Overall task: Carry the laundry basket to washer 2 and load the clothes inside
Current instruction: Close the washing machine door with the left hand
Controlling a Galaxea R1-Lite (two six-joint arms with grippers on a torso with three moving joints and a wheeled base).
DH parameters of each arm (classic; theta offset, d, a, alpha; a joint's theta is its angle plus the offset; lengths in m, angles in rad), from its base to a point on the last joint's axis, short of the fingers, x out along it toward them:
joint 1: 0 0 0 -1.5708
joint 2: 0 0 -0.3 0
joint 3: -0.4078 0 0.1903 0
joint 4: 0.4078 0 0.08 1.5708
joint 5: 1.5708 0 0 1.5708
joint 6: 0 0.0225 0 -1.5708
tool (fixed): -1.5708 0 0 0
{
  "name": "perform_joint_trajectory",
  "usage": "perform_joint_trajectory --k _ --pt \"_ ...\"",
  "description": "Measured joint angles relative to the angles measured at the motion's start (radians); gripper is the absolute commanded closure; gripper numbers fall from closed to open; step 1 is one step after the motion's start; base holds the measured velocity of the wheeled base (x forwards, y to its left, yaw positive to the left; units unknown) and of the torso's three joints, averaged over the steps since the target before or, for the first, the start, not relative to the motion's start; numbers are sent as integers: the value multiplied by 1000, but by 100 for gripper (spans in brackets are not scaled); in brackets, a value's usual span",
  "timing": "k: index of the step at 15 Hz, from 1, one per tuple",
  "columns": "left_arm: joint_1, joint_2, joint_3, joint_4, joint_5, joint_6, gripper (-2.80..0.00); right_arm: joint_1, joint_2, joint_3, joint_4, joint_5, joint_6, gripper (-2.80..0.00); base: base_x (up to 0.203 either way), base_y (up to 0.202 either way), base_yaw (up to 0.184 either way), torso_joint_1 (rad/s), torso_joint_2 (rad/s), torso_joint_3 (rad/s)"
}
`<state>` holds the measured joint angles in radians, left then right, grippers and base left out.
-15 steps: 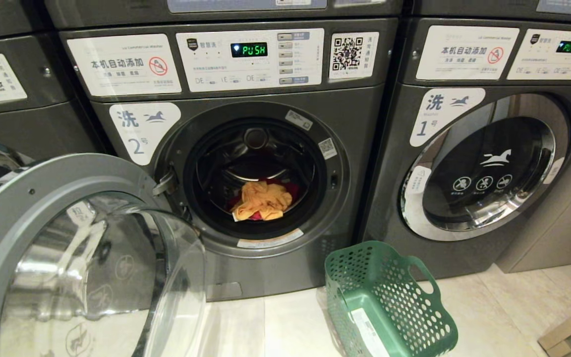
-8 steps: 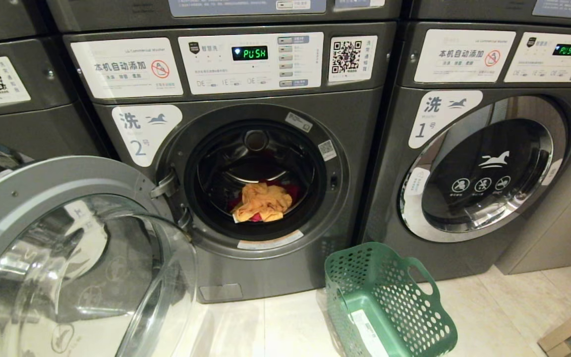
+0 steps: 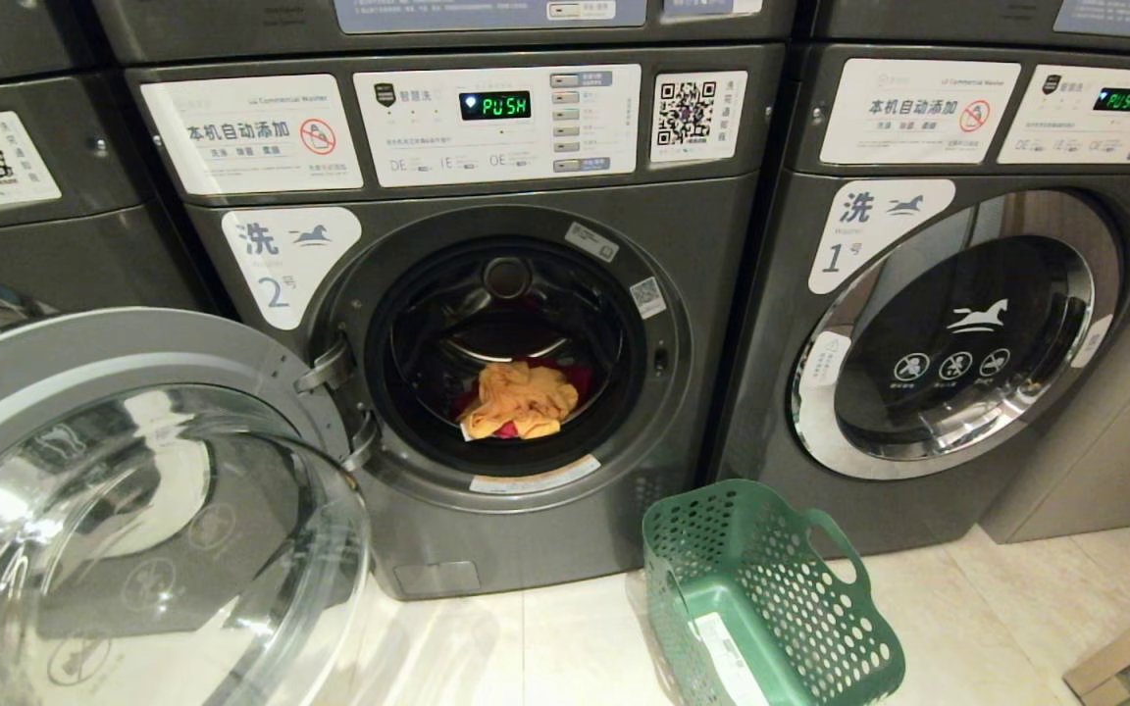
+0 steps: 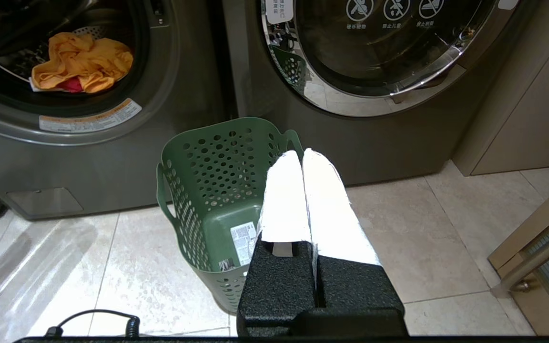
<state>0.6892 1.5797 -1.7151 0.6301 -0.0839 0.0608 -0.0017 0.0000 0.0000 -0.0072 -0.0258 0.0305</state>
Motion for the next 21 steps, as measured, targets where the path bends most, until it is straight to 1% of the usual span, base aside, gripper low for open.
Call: perform_joint_trajectory --k 1,4,7,9,11,13,14,15,16,18,21 --pt "29 25 20 8 2 9 0 0 0 0 0 0 0 0 0 0 0 0 0 0" --pt "86 71 86 102 3 43 0 0 0 0 0 0 0 0 0 0 0 0 0 0" --pt "93 77 114 180 -8 45 0 0 0 0 0 0 0 0 0 0 0 0 0 0" --pt "86 64 123 263 -33 45 0 0 0 0 0 0 0 0 0 0 0 0 0 0" --pt "78 35 125 338 -101 49 0 0 0 0 0 0 -1 0 0 0 0 0 0 0" --pt "79 -5 125 449 -167 77 0 0 0 0 0 0 -1 0 0 0 0 0 0 0" --pt "75 -29 128 513 -193 100 0 0 0 0 0 0 -1 0 0 0 0 0 0 0" --pt "70 -52 135 550 -209 115 0 0 0 0 0 0 -1 0 0 0 0 0 0 0" --pt "61 -77 152 571 -221 122 0 0 0 0 0 0 -1 0 0 0 0 0 0 0" --pt "27 -123 186 573 -225 125 0 0 0 0 0 0 -1 0 0 0 0 0 0 0" --pt "-42 -186 239 572 -225 124 0 0 0 0 0 0 -1 0 0 0 0 0 0 0"
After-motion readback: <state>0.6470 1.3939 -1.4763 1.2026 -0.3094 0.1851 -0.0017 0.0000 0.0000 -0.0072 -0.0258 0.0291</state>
